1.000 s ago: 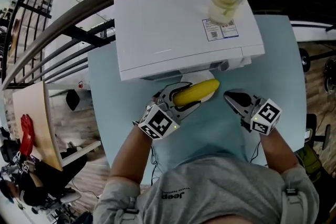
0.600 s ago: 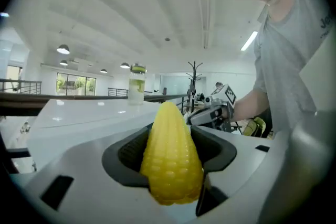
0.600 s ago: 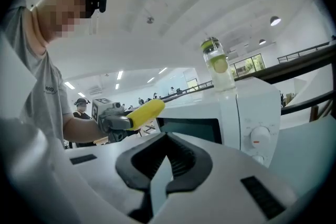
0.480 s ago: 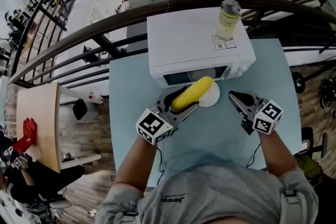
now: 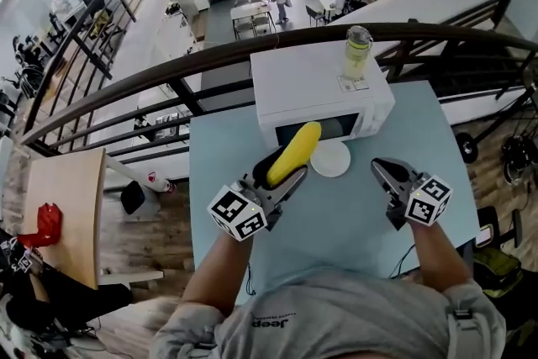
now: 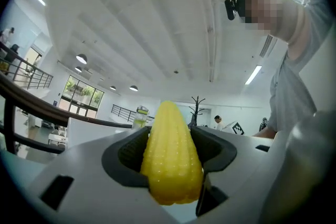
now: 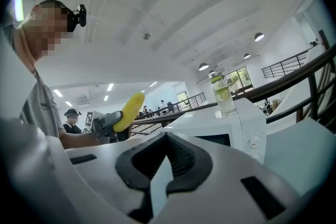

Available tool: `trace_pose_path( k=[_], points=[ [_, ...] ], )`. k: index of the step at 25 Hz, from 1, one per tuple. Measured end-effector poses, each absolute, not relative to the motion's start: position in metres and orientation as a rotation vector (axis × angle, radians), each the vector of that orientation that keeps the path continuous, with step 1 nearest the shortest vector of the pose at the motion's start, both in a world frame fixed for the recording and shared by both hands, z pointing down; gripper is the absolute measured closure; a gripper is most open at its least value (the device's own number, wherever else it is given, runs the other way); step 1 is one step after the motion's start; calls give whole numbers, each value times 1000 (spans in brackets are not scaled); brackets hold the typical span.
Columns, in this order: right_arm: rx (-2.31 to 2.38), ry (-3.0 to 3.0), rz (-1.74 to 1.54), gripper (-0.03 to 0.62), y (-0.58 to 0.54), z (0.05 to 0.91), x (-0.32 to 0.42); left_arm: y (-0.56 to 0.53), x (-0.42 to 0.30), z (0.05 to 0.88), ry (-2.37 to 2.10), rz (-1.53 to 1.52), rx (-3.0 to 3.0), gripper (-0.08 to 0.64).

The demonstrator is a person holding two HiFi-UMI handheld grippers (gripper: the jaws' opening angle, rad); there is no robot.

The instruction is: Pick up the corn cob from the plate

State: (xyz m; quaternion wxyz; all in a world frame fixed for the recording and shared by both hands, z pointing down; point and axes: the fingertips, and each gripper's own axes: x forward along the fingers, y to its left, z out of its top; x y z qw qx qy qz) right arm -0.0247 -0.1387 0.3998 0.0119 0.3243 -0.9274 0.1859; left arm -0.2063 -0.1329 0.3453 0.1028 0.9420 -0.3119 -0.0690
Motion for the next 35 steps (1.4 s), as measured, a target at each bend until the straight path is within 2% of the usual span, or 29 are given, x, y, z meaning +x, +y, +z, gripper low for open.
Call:
trace_pose_path(
  k=[6,19,28,35],
  points=[
    [923,-2919,459,581,-116,374,3,-100,-195,313,-1038,-276,2725,296],
    [763,-3019,345,581,-73,318,120,-24,-110,263,-1215,-476,2583,296],
    [623,-3123,371,581,-57,298,156,28,-70,244,-1281,-564,2502,296],
    [507,-3167,403,581,-47,303,147,57,-67,241,-1290,-603,2483,296]
  ],
)
